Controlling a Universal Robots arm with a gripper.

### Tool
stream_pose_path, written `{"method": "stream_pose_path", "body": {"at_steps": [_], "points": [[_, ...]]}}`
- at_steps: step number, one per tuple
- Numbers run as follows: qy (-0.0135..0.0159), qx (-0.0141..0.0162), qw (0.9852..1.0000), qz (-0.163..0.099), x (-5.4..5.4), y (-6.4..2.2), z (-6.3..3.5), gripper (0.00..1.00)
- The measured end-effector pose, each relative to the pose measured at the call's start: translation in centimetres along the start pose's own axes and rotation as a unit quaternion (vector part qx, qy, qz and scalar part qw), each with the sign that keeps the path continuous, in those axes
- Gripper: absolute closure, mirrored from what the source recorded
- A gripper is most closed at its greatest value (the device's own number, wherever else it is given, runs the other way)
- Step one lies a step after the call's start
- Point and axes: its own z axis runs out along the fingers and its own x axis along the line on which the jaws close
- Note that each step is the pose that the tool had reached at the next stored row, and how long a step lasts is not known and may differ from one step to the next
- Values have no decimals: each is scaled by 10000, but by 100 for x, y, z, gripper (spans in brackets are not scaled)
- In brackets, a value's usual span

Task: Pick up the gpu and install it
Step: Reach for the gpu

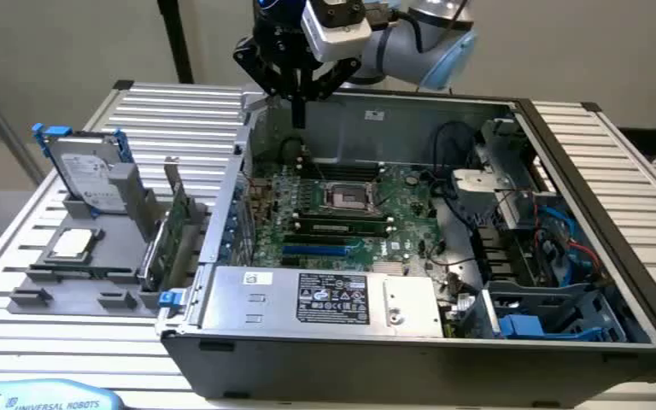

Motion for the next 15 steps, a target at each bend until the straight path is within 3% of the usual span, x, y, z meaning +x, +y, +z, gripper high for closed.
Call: {"method": "stream_pose_path", "body": {"at_steps": [15], "points": [[0,0,10000,0,5,-3,0,89]]}}
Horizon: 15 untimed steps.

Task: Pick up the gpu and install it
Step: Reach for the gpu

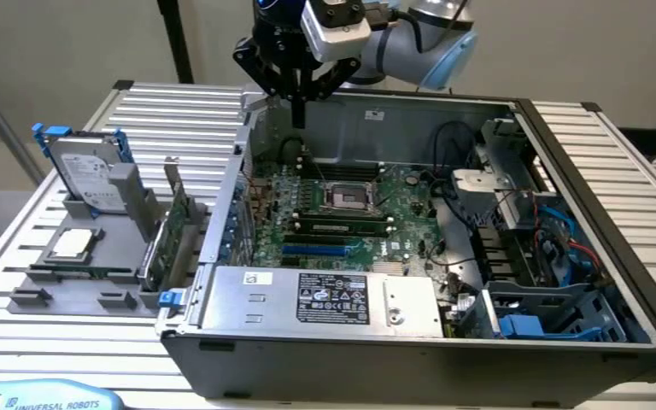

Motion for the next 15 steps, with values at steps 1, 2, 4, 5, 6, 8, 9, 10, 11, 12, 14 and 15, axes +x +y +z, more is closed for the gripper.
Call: {"method": "stream_pose_path", "body": {"at_steps": [1,2,4,5,6,8,9,10,11,12,14,15], "points": [[1,1,10000,0,28,-6,-1,89],[1,0,10000,-1,70,-17,-1,89],[0,0,10000,0,159,-54,-2,89],[0,0,10000,0,203,-74,-1,89],[1,0,10000,0,246,-93,-2,89],[0,0,10000,0,336,-133,0,89],[0,0,10000,0,380,-153,1,89],[0,0,10000,0,424,-172,1,89],[0,0,10000,0,469,-193,2,89],[0,0,10000,-1,512,-212,4,89],[0,0,10000,0,603,-252,7,89],[0,-1,10000,0,644,-271,9,89]]}}
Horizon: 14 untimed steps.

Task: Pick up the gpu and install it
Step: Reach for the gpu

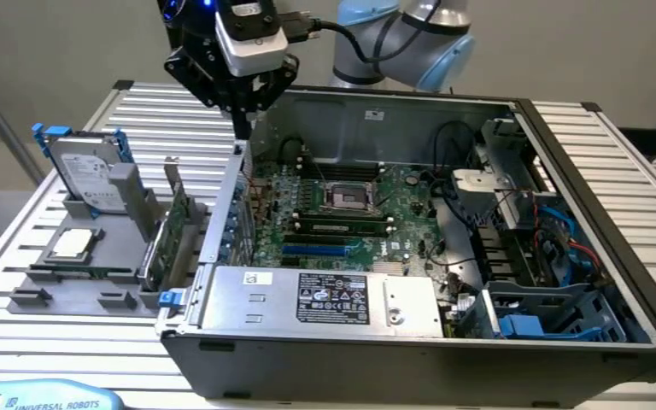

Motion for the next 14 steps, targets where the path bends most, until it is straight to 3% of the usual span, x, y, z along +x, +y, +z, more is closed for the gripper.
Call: {"method": "stream_pose_path", "body": {"at_steps": [7,14], "points": [[0,0,10000,0,312,-130,20,89],[1,1,10000,-1,628,-196,81,89]]}}
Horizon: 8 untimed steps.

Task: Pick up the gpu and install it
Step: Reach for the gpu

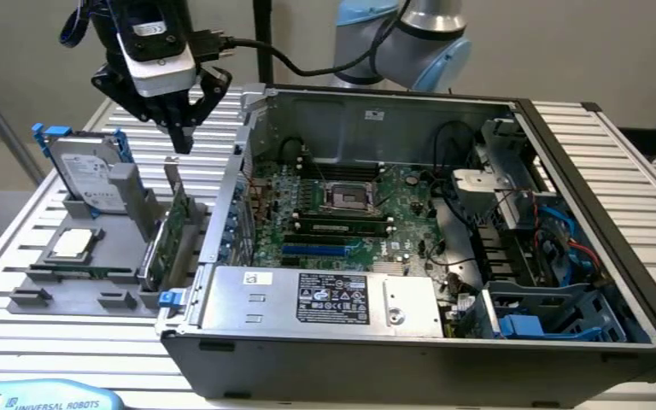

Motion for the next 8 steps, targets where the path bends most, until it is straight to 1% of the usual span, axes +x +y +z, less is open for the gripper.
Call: {"method": "stream_pose_path", "body": {"at_steps": [8], "points": [[0,0,10000,1,365,-33,91,89]]}}
